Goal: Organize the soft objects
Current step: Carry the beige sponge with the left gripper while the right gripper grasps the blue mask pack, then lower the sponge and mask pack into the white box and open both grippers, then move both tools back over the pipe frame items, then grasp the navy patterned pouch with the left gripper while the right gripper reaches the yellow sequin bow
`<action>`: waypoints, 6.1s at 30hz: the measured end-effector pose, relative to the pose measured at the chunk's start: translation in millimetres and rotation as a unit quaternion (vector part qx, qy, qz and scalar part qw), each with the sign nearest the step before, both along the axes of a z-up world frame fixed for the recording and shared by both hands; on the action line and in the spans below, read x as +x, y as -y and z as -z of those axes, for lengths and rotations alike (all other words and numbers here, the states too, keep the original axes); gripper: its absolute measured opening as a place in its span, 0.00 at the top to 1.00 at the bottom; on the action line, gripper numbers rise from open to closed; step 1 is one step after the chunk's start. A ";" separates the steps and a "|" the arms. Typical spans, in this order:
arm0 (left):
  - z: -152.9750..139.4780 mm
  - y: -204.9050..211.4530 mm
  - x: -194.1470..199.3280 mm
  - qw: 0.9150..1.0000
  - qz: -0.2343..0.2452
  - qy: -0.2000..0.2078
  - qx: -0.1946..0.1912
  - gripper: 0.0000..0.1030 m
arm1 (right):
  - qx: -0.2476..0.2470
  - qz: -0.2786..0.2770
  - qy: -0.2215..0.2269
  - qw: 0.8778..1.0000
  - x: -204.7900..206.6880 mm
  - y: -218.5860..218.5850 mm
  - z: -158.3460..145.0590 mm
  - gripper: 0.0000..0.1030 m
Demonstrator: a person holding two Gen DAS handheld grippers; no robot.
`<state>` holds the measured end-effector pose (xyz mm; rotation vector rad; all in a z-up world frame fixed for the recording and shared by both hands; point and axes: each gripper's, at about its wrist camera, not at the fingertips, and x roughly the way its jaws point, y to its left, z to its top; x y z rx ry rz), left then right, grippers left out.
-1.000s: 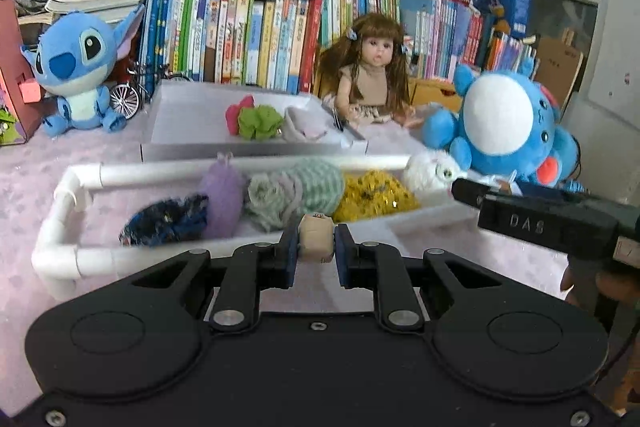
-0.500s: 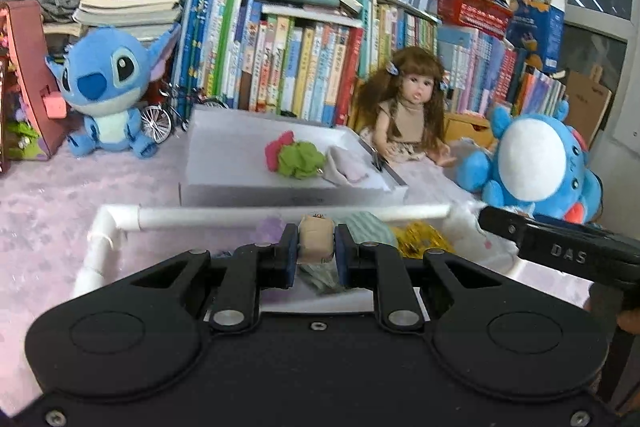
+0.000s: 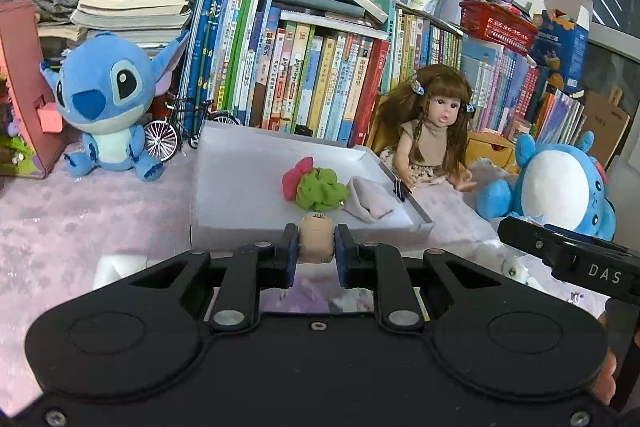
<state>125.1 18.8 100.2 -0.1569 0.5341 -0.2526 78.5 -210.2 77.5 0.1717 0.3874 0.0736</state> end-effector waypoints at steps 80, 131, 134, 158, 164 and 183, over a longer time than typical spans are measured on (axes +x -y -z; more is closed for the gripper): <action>58.6 7.4 202.7 0.981 -0.049 -0.184 0.033 0.76 | 0.012 -0.062 -0.257 0.964 230.3 -34.7 57.3 0.12; 18.5 -2.1 0.0 0.998 0.015 -0.013 0.055 0.24 | -0.033 -0.130 -0.101 0.986 46.1 -14.2 26.5 0.00; 22.9 -4.8 -8.5 0.998 0.013 -0.009 0.057 0.24 | -0.041 -0.128 -0.098 0.986 39.4 -15.1 29.1 0.00; 48.4 -20.7 -36.7 0.999 -0.011 -0.019 0.044 0.23 | -0.061 -0.089 -0.105 0.989 20.5 -11.8 52.6 0.00; 53.7 -24.6 -34.7 0.998 -0.020 -0.031 0.041 0.23 | -0.060 -0.083 -0.112 0.988 21.8 -11.8 57.6 0.00; 64.7 -32.4 -27.0 0.997 -0.043 -0.064 0.016 0.26 | -0.058 -0.060 -0.131 0.988 30.0 -7.6 64.4 0.00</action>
